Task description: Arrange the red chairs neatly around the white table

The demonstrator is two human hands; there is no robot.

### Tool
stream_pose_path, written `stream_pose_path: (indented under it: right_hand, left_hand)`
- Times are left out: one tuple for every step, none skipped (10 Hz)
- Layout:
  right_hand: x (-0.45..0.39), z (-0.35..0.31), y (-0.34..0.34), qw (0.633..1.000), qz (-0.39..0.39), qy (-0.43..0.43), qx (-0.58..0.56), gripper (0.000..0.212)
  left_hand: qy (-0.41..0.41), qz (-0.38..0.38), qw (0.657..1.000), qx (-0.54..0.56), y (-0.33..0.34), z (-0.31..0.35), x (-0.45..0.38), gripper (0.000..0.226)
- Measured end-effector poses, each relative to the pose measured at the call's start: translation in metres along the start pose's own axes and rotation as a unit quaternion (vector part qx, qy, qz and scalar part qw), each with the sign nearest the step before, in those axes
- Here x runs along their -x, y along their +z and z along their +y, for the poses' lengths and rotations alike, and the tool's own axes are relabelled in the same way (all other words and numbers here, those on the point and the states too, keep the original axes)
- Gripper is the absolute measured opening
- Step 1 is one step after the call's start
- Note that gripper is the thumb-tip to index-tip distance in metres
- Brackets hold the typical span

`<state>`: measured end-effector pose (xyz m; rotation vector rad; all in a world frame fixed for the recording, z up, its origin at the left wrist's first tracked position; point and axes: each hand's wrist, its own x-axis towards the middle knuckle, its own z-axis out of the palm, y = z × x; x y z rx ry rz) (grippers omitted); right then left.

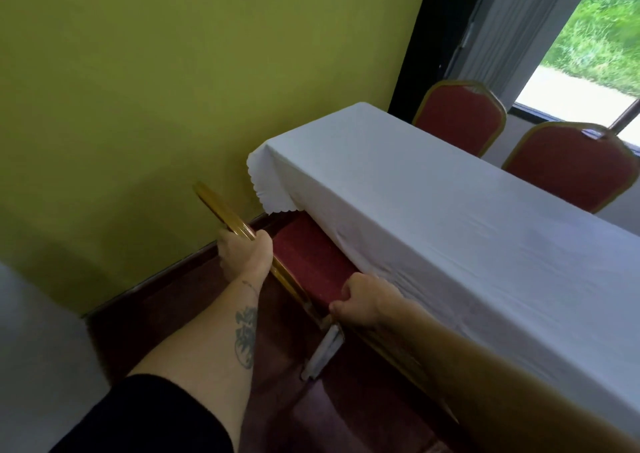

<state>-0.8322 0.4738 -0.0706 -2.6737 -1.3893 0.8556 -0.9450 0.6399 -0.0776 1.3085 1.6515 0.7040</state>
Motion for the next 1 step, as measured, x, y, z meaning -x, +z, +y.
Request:
stream_pose_path:
  right_hand:
    - [0.0113,0.0147,-0.0264,0.998,0.059,-0.009,-0.032,0.037]
  left_hand:
    - [0.064,0.028,0.997,-0.034,-0.0051,0.0094,0.0148,0.081]
